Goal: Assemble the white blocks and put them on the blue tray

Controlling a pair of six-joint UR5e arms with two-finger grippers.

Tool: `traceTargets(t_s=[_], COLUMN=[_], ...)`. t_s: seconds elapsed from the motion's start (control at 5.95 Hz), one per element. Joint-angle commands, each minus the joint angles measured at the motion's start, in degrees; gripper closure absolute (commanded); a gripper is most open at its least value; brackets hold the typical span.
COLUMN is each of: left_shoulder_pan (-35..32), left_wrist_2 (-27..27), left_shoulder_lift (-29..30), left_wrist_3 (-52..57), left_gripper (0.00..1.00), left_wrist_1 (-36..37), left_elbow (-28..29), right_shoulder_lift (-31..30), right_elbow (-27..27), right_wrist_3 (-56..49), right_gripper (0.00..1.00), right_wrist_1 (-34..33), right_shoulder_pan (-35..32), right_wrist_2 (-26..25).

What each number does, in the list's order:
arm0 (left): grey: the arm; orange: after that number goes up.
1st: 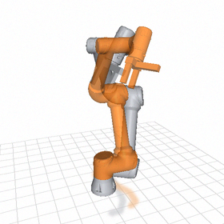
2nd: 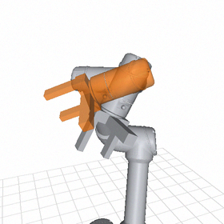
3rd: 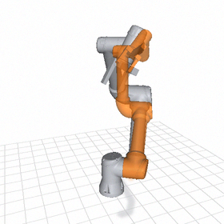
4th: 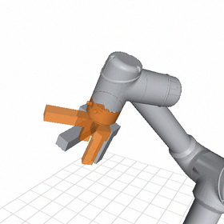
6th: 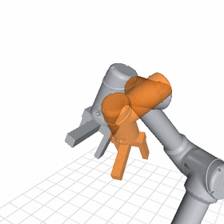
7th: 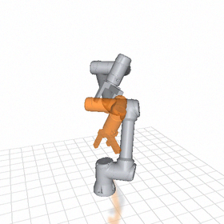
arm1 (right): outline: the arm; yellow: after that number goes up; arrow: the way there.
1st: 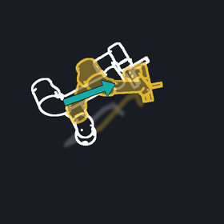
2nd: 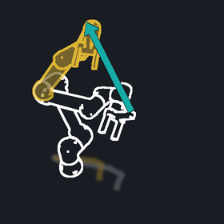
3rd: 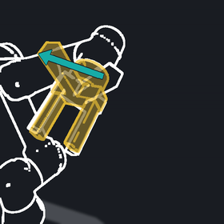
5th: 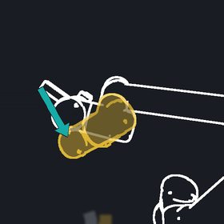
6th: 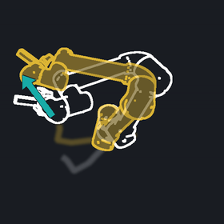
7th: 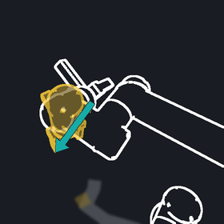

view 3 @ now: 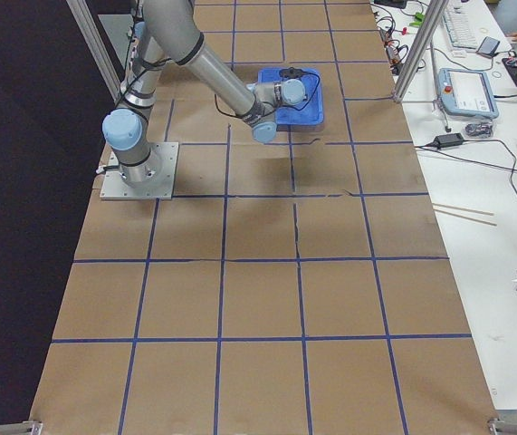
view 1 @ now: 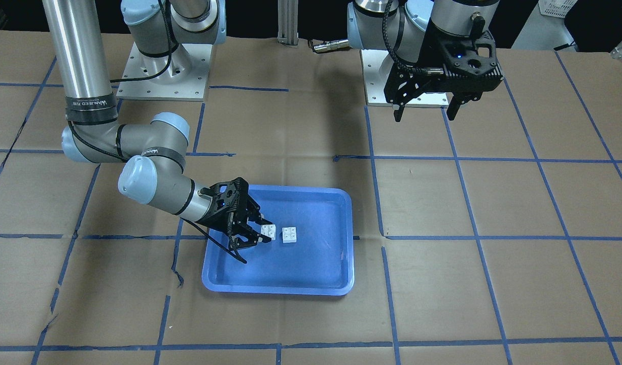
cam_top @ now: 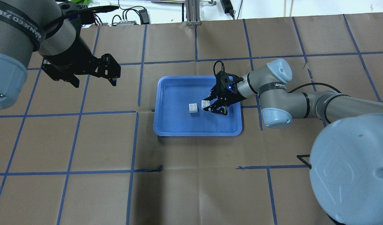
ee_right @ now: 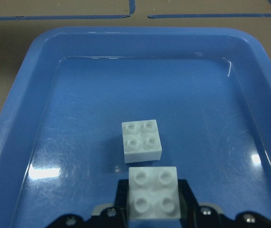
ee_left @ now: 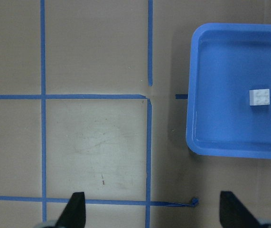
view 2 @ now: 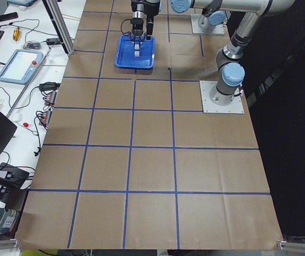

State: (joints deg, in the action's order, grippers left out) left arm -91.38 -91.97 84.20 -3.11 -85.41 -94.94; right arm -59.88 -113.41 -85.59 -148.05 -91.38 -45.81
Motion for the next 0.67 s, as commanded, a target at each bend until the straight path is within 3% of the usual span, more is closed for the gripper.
traceTargets(t_s=[0.0, 0.5], left_shoulder_pan=[0.5, 0.5], left_wrist_2=[1.3, 1.1], left_shoulder_lift=[0.2, 0.2], left_wrist_3=[0.2, 0.2], left_gripper=[0.01, 0.01], left_wrist_1=[0.1, 0.2], left_elbow=[0.1, 0.2], right_shoulder_lift=[0.2, 0.2], right_elbow=[-0.1, 0.0], right_wrist_3=[0.2, 2.2], right_gripper=[0.83, 0.86], right_wrist_1=[0.0, -0.1], right_shoulder_pan=[-0.2, -0.2], right_wrist_2=[0.0, 0.1])
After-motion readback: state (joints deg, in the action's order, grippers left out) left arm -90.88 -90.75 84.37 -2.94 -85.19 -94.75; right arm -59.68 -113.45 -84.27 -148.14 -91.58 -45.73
